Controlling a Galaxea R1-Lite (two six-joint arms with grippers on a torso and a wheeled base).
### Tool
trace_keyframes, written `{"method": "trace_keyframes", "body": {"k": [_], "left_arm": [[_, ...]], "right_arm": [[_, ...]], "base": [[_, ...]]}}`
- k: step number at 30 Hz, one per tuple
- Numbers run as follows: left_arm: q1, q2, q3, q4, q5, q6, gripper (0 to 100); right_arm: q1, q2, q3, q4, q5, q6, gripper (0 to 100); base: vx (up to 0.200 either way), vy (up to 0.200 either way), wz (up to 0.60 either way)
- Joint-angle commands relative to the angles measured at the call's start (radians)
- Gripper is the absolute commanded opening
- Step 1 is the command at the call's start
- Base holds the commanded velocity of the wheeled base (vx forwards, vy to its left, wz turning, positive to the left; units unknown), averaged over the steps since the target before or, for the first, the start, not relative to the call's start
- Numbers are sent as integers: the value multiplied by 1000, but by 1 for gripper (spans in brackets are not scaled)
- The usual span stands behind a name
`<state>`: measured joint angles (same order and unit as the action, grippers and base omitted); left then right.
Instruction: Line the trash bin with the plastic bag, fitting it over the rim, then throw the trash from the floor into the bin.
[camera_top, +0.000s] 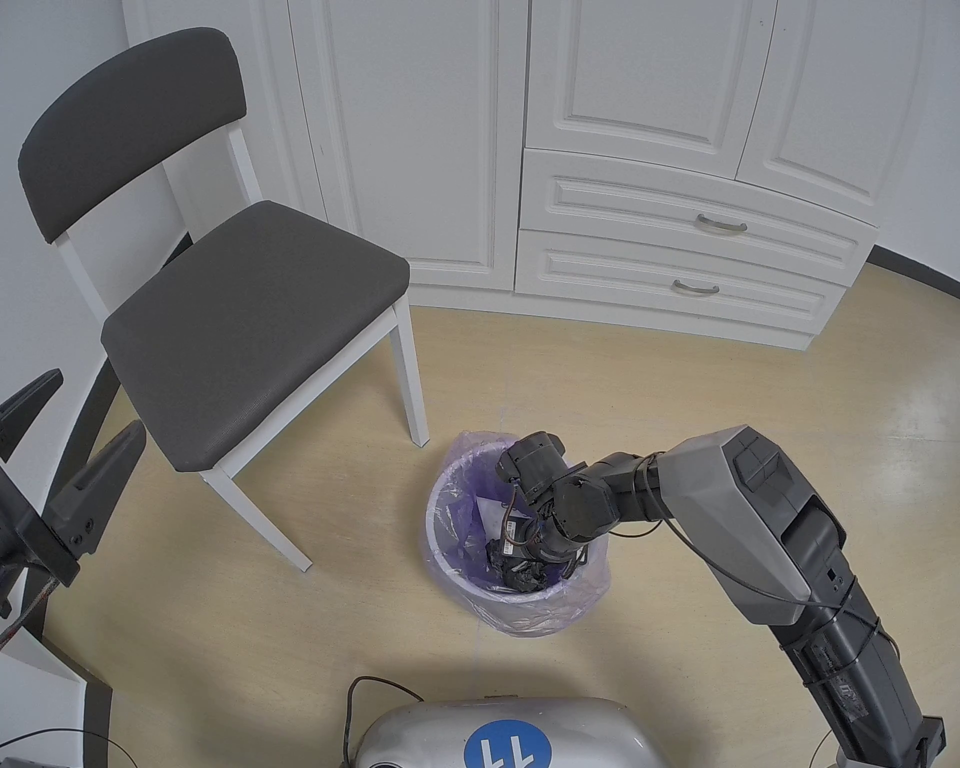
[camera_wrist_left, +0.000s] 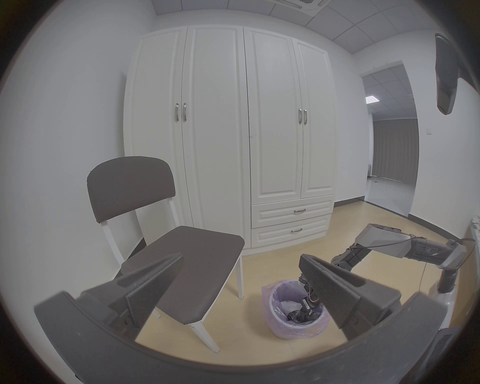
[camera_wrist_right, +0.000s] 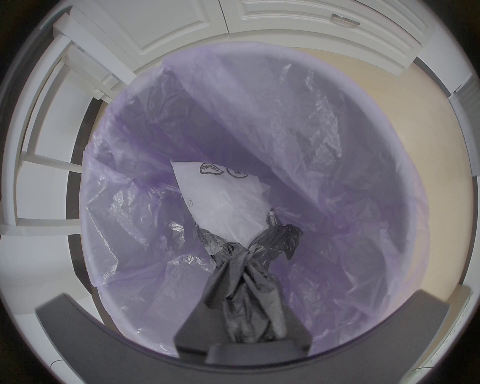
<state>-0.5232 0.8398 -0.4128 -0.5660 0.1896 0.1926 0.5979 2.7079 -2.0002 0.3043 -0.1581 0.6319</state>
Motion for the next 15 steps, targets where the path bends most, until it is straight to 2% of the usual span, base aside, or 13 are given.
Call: {"method": "trace_keyframes", "body": {"k": [1,3,4,11,15], "left_arm": [[0,1,0,0,1,1,100],[0,1,0,-2,1,1,100],[0,1,0,0,1,-1,100],[0,2,-1,0,1,-1,100],[0,1,-1,-2,1,-1,100]], "right_arm": [[0,10,0,1,0,3,0],[0,9,0,3,0,6,0],[0,6,0,6,0,8,100],[0,-17,0,12,-1,9,100],[5,-85,0,61,-11,8,100]], "base": [[0,0,0],[0,0,0],[0,0,0],[0,0,0],[0,0,0]]}}
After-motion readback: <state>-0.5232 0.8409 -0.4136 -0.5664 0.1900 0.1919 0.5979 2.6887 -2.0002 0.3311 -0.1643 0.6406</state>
